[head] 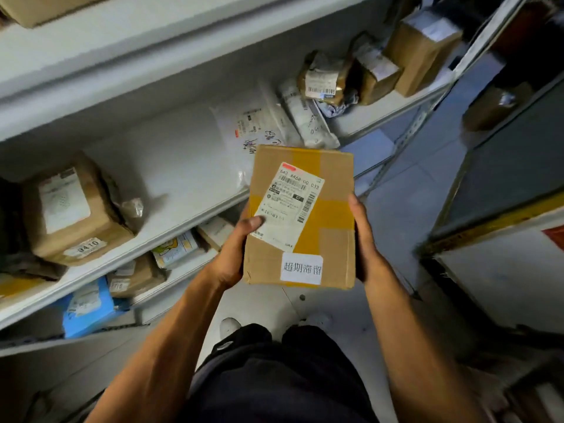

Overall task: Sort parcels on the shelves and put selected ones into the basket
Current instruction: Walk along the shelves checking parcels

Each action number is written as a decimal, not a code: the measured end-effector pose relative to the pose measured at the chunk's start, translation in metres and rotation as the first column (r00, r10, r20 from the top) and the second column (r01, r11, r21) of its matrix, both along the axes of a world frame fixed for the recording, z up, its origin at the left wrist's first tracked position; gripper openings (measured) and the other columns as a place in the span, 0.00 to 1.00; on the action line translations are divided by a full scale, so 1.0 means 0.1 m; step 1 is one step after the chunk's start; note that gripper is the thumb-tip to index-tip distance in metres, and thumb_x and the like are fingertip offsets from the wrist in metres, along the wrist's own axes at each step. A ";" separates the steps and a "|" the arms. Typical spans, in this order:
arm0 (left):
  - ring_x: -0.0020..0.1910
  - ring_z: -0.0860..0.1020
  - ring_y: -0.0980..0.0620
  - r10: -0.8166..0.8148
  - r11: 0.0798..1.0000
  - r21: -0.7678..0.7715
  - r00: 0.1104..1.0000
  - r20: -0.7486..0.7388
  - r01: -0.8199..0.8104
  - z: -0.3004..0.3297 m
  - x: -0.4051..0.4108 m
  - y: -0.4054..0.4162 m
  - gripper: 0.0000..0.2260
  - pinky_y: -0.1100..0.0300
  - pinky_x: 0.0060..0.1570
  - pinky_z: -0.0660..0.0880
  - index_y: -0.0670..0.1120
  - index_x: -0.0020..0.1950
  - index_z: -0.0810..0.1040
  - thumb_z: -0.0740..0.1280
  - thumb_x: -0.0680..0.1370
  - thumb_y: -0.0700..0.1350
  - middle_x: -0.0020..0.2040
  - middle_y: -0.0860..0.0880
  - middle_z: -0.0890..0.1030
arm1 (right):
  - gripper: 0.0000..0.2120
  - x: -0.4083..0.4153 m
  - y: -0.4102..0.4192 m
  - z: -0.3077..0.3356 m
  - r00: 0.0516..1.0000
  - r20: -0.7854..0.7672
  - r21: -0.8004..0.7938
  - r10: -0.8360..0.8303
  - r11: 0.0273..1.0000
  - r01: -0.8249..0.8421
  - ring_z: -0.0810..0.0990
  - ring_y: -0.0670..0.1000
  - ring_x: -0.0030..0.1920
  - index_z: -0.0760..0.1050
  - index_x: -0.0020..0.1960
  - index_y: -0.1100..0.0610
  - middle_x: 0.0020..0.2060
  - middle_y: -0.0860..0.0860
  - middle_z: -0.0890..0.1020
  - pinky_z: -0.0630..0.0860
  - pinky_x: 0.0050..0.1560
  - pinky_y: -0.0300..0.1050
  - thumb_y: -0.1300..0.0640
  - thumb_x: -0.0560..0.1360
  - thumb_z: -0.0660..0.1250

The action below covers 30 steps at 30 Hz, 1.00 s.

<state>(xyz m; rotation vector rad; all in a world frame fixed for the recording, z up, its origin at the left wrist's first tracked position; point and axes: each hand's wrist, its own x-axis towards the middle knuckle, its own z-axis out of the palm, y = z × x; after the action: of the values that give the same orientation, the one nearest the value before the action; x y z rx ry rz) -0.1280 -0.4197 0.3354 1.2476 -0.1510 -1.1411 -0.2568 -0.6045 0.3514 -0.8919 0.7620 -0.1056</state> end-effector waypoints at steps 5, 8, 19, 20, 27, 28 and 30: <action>0.55 0.84 0.46 -0.194 0.981 0.021 0.979 0.053 0.194 0.04 -0.29 -0.74 0.41 0.56 0.50 0.80 0.42 0.69 0.73 0.75 0.63 0.64 0.59 0.45 0.84 | 0.22 -0.60 -0.46 -0.06 0.981 0.049 0.045 -0.190 0.981 0.188 0.86 0.50 0.45 0.78 0.59 0.49 0.46 0.50 0.87 0.81 0.46 0.50 0.37 0.79 0.53; 0.53 0.84 0.48 -0.278 0.960 -0.004 0.959 0.062 0.279 0.04 -0.54 -1.19 0.42 0.58 0.47 0.80 0.39 0.72 0.69 0.74 0.66 0.63 0.57 0.45 0.85 | 0.21 -1.02 -0.65 -0.08 0.932 0.068 0.054 -0.356 0.934 0.353 0.85 0.52 0.49 0.77 0.61 0.50 0.49 0.51 0.87 0.83 0.46 0.49 0.38 0.80 0.56; 0.46 0.85 0.47 -0.787 0.614 -0.066 0.603 -0.127 0.787 0.10 -1.67 -2.55 0.43 0.55 0.42 0.82 0.44 0.62 0.76 0.82 0.53 0.64 0.50 0.44 0.86 | 0.46 -2.51 -0.76 -0.14 0.593 0.178 0.163 -0.785 0.618 0.770 0.86 0.58 0.53 0.77 0.64 0.54 0.56 0.58 0.85 0.84 0.49 0.54 0.34 0.52 0.82; 0.46 0.85 0.47 -0.811 0.577 -0.070 0.562 -0.162 0.813 0.08 -1.79 -2.65 0.44 0.55 0.41 0.82 0.44 0.62 0.77 0.82 0.53 0.63 0.50 0.43 0.86 | 0.46 -2.62 -0.75 -0.15 0.549 0.173 0.167 -0.818 0.574 0.802 0.85 0.58 0.53 0.77 0.64 0.55 0.57 0.58 0.85 0.84 0.49 0.54 0.34 0.52 0.82; 0.46 0.86 0.45 -0.923 0.290 -0.033 0.271 -0.274 0.956 0.01 -2.69 -3.43 0.37 0.55 0.40 0.82 0.46 0.56 0.86 0.79 0.55 0.67 0.52 0.41 0.86 | 0.45 -3.32 -0.72 -0.15 0.208 0.082 0.152 -0.975 0.218 0.964 0.86 0.57 0.51 0.80 0.62 0.55 0.57 0.59 0.85 0.84 0.47 0.52 0.34 0.52 0.82; 0.45 0.86 0.45 -0.925 0.260 0.005 0.251 -0.285 0.966 -0.01 -2.83 -3.56 0.35 0.55 0.39 0.82 0.44 0.59 0.83 0.75 0.61 0.67 0.52 0.40 0.86 | 0.43 -3.40 -0.73 -0.17 0.140 0.056 0.135 -0.989 0.147 0.980 0.86 0.58 0.52 0.79 0.63 0.55 0.58 0.60 0.84 0.84 0.49 0.53 0.34 0.54 0.81; 0.45 0.86 0.45 -0.943 0.183 0.040 0.187 -0.275 0.982 0.00 -3.10 -3.79 0.29 0.55 0.38 0.82 0.44 0.62 0.79 0.62 0.71 0.64 0.54 0.40 0.85 | 0.37 -3.53 -0.75 -0.18 -0.009 0.007 0.109 -1.000 -0.008 0.994 0.85 0.59 0.55 0.78 0.66 0.55 0.60 0.61 0.83 0.83 0.52 0.55 0.36 0.64 0.76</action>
<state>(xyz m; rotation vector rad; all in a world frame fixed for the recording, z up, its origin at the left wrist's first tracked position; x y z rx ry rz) -0.4378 -0.7985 0.3354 1.1586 -0.8234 -2.4936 -0.6103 -0.6793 0.3336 -0.0207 1.2123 -1.4703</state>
